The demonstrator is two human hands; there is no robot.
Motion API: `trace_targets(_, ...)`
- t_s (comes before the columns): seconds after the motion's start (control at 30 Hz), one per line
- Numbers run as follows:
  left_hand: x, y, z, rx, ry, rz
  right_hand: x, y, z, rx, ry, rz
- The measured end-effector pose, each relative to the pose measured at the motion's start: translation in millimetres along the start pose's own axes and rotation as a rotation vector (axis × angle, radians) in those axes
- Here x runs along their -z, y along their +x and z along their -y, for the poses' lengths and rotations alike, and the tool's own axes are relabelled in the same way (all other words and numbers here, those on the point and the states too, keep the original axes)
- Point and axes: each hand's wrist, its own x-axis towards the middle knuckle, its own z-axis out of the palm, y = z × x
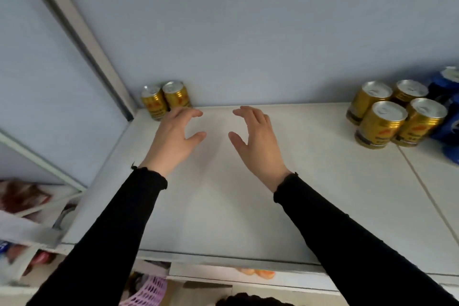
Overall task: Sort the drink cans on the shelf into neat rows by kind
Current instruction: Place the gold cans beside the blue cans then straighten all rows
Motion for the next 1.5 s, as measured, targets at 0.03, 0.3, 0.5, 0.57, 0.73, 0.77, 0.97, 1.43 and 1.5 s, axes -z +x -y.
trace_targets(0.03, 11.1, 3.0, 19.3, 0.011, 0.015, -0.010, -19.6, 11.4, 8.7, -0.023, 0.028, 0.013)
trace_targets(0.3, 47.9, 65.8, 115.9, 0.156, 0.025, -0.073, -129.0, 98.5, 37.8, -0.341, 0.276, 0.074)
trace_targets(0.5, 41.0, 104.0, 133.9, 0.189, -0.010, 0.060, -162.3, 134.3, 38.4, -0.406, 0.286, 0.058)
trace_targets(0.57, 38.0, 106.8, 139.1, 0.179, -0.011, 0.065, -172.6, 140.3, 37.9, -0.411, 0.236, 0.020)
trace_targets(0.73, 36.1, 106.6, 144.6, 0.165, -0.051, 0.040, -175.6, 145.8, 38.6, -0.398, 0.115, 0.048)
trace_targets(0.77, 36.6, 105.4, 144.2, 0.169, -0.065, 0.033, -173.6, 143.5, 38.0, -0.403, 0.135, 0.046)
trace_targets(0.97, 29.5, 80.1, 110.6, 0.103, -0.119, -0.017, -125.6, 93.4, 26.8, -0.465, 0.357, -0.093)
trace_targets(1.43, -74.5, 13.2, -145.6, -0.259, -0.305, 0.229, 140.9, -85.9, -68.5, -0.528, 0.115, -0.441)
trace_targets(1.5, -95.5, 5.0, -184.5, -0.275, -0.290, 0.246, 173.5, -104.9, -91.0, -0.542, 0.100, -0.439)
